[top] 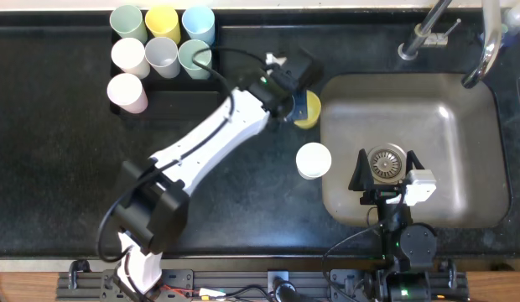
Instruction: Store Cups
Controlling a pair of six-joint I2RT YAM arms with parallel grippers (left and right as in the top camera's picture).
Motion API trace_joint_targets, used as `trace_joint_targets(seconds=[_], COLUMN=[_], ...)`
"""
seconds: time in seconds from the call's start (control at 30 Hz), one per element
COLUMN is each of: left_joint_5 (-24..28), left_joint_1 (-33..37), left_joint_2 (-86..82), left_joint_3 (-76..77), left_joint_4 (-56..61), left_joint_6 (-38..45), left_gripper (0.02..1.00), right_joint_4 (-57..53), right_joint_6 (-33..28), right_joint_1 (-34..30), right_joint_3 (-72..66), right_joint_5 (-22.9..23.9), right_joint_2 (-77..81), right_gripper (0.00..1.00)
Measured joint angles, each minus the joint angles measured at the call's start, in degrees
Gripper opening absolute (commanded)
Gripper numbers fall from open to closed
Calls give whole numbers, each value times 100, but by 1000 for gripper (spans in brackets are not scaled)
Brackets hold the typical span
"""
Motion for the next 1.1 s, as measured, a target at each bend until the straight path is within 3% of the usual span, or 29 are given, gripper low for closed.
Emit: trace_joint_targets(seconds=[0.13,0.33,0.5,1.1], left_joint_5=[-17,-52,-96,-212], left_joint_1=[627,2328,3517,3716], left_joint_2=[-444,-1123,-1185,-1001], left_joint_3=[9,83,9,-564], left_joint_4=[-717,-2166,-2218,-1482], left_joint_6=[-223,-745,-946,-1198], left_gripper=[36,36,40,45], right_joint_4=[-2,-2,-2,0], right_joint_6=[0,2,0,0], right_joint_1=[0,0,0,0], right_joint_3=[0,0,0,0], right_joint_5=[0,2,2,0], right_joint_2=[0,0,0,0], right_gripper=[996,998,996,998])
